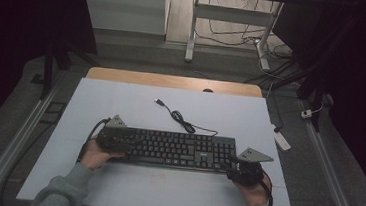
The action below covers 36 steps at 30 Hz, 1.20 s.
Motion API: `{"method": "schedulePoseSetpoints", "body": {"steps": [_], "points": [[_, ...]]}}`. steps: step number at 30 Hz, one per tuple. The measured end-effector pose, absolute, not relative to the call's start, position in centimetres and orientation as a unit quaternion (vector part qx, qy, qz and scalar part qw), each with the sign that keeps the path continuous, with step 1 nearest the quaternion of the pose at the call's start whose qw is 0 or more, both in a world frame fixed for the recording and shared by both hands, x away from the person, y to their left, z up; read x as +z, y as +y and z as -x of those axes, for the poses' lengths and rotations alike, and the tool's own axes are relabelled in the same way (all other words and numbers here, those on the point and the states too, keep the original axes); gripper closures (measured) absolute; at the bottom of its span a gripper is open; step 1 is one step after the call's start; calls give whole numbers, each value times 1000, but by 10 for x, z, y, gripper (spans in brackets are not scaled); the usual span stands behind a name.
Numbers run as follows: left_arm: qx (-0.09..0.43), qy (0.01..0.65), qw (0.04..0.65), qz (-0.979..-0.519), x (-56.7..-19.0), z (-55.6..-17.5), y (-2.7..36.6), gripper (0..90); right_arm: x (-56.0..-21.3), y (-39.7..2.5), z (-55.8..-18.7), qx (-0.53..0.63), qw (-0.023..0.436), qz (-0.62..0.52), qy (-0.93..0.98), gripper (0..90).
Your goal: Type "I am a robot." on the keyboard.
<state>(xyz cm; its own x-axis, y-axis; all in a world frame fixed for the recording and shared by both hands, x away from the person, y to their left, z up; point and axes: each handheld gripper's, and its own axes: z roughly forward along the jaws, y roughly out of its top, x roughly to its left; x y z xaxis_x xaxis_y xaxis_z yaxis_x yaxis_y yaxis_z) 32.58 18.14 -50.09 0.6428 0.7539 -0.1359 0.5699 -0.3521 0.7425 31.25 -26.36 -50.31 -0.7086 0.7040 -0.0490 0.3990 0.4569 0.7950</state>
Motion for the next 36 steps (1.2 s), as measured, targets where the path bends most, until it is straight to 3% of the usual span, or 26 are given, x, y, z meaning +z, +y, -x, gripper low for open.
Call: {"method": "schedulePoseSetpoints", "body": {"steps": [8, 36], "points": [[102, 402, 404, -815, -495, -316, 192, 315, -503, -263, -312, 404, 188, -329, 832, 548], [101, 405, 396, -818, -495, -317, 194, 296, -499, -253, -312, 426, 178, -323, 826, 541]]}}
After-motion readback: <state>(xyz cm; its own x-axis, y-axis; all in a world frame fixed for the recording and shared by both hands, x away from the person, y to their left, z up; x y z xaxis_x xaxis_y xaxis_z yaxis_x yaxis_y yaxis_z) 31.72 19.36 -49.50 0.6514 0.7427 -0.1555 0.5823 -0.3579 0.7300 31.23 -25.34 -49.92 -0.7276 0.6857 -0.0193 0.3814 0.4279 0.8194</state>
